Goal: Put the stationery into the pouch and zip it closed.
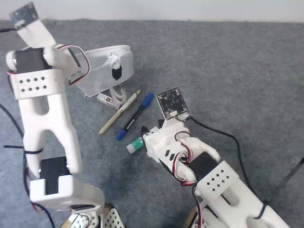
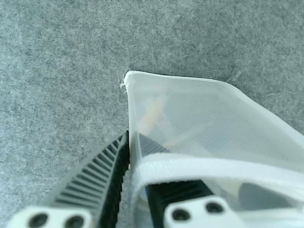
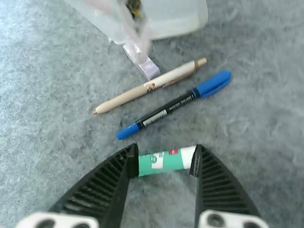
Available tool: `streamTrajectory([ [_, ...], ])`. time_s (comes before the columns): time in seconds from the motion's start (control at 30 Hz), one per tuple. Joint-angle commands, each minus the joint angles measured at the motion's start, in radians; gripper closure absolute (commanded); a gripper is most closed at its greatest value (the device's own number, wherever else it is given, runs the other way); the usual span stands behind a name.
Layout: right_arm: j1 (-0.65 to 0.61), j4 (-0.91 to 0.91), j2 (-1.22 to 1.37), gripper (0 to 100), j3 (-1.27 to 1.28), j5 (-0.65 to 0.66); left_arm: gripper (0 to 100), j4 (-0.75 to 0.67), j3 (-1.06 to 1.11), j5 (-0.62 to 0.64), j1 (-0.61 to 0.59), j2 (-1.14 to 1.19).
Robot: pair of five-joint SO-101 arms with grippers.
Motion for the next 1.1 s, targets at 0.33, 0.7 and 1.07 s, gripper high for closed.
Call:
streamTrajectory([
  [0.33, -0.012, -0.031, 0.143, 82.5, -0.068, -0.1, 99, -0.008, -0.005, 0.011, -0.003, -0.006],
  [0.7, -0.012, -0.042, 0.41, 82.4, -0.199, -0.298, 99, -0.008, -0.004, 0.008, -0.005, -0.006],
  [1.07, -0.012, -0.002, 0.605, 82.4, -0.321, -0.348, 99, -0.008, -0.004, 0.008, -0.005, -0.006],
])
